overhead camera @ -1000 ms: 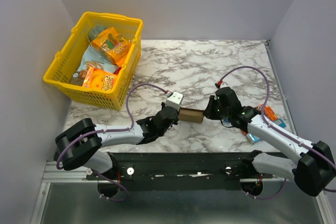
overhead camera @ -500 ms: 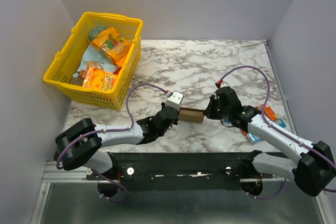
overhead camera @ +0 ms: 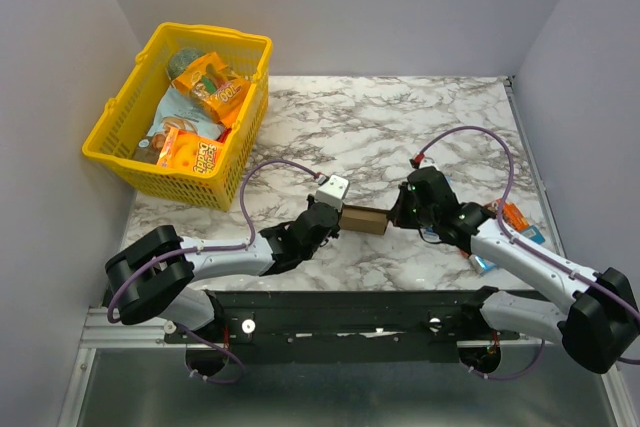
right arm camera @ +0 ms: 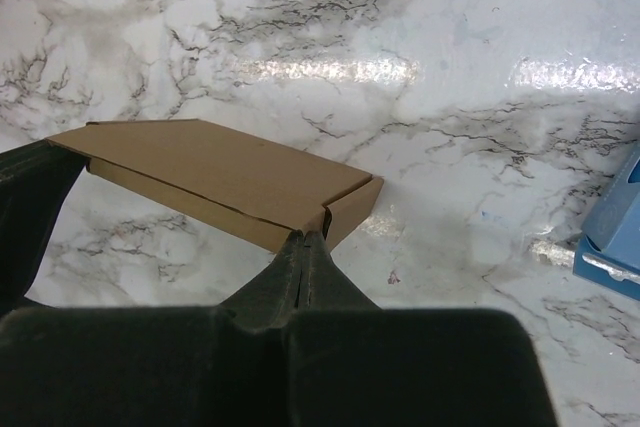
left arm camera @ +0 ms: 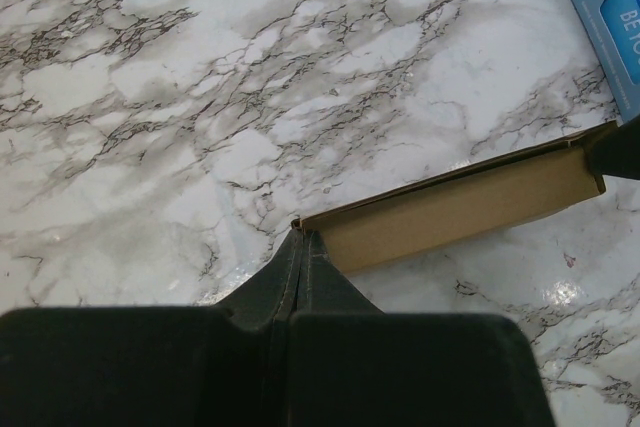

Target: Fold the paper box

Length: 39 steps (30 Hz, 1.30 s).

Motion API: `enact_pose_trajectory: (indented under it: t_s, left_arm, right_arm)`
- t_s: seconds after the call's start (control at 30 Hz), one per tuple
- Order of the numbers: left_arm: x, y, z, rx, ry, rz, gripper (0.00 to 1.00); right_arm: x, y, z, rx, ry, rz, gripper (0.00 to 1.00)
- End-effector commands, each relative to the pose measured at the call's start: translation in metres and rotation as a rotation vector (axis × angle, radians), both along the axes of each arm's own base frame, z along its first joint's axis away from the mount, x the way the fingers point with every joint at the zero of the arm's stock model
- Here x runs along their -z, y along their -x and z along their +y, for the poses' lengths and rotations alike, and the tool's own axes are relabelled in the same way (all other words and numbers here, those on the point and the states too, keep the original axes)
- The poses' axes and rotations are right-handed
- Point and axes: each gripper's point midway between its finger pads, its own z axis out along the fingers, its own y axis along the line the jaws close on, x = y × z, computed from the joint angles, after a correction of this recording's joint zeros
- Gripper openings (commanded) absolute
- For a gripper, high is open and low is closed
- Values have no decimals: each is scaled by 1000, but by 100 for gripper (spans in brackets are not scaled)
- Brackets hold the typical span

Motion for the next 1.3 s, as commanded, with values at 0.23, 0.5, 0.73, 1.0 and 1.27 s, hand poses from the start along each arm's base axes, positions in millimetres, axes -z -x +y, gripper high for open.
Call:
enact_pose_trajectory:
  t_s: [0.23,0.5,0.73,1.0,1.27]
  left_arm:
    - [66,31,29,50,-224,163,0]
    - [66,33,30,56,-218,162,0]
    - [52,31,27,57,-199,147,4]
    - [33,27,26,52,-176,111,24]
    - [24,28,27,60,-153,90,45]
  right_arm:
    - [32,26,-23,71,125,96,1]
    - [51,34,-35,100,179,135,0]
    - [53,33,-39,130,197,128,1]
    - [48,29,-38,150,193,115,1]
    - [43,25,-39,170,194,100,1]
